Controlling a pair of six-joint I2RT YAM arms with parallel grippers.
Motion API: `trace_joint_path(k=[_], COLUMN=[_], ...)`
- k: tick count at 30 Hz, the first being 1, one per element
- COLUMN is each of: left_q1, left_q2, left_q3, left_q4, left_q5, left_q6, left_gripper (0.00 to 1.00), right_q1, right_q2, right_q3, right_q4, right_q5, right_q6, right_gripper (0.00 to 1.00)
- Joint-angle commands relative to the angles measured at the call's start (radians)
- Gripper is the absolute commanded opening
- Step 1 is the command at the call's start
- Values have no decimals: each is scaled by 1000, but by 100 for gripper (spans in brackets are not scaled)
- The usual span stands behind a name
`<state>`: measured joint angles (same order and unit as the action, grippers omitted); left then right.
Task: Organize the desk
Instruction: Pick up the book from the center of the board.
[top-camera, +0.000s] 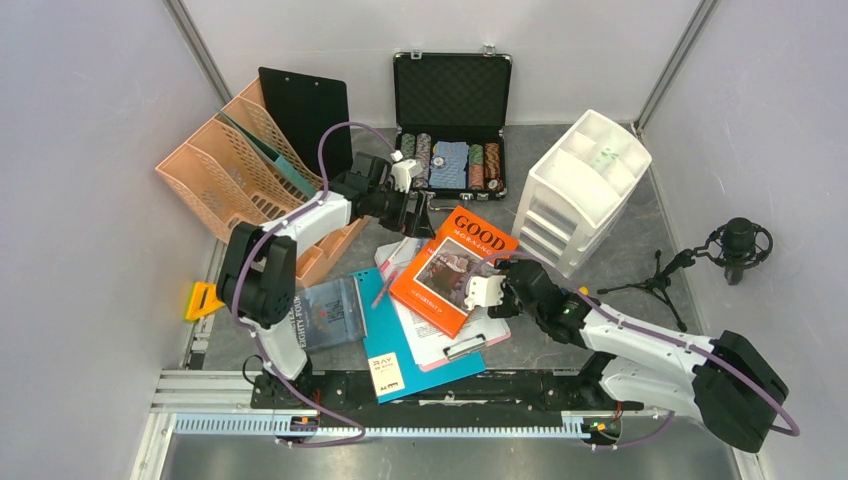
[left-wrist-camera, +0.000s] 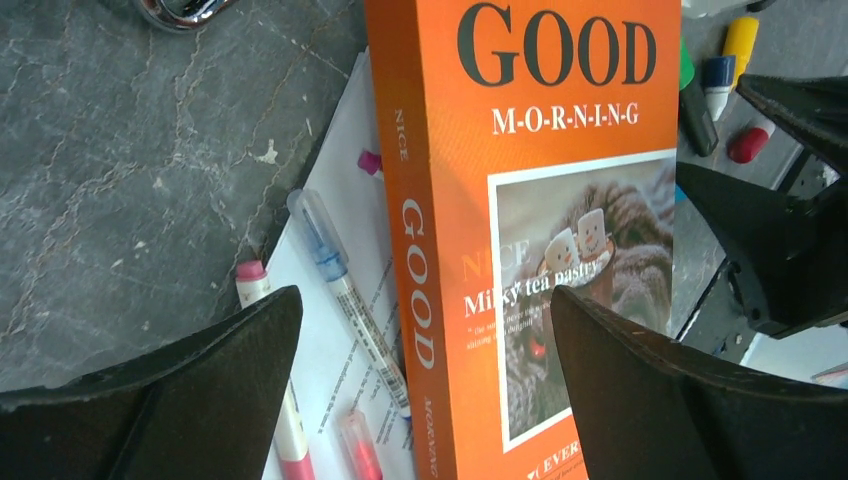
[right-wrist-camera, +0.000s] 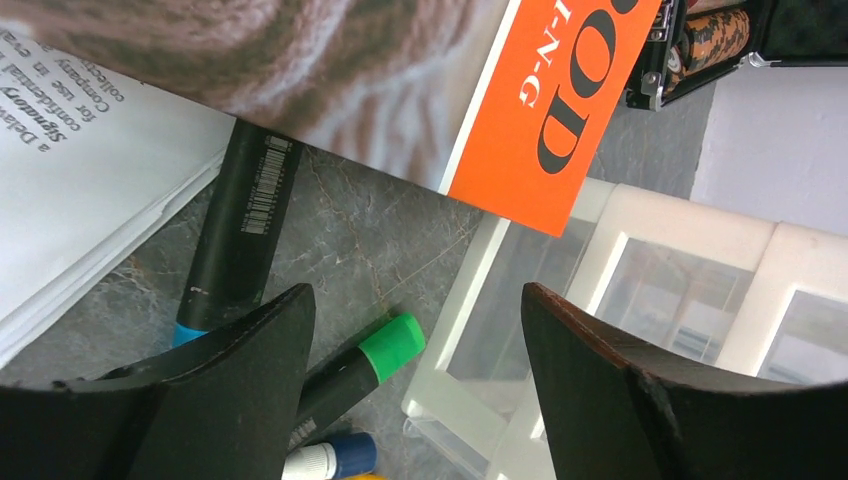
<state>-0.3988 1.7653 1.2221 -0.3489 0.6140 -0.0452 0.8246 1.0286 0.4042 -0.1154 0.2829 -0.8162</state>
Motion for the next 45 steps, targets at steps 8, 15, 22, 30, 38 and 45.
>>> trace_joint_path(k=[8,15,22,30,38,45], left_q1=[-5,-5,-4,-4,-4,-3], left_q2=[68,70,66,73,82,103], left_q3=[74,63,50,38,27,30], left_q4=[13,12,28,16,37,76], left_q5=[68,81,80,86,131,152], left_q6=[-104,-66,-4,57,57,4], left_gripper=[100,100,100,100,100,100], right_q1=[3,-71,-191,-437,-495,-495], right_q2=[38,-90,-159,-60,-13,43], right_q3=[37,169,141,67,41,44], right_q4=[103,-138,-137,38,144,152], right_q5=[39,-198,-555,-896,-955,-911], right_q6=[-17,207,434,733,861,864], right_gripper=[80,82,84,84,85,84])
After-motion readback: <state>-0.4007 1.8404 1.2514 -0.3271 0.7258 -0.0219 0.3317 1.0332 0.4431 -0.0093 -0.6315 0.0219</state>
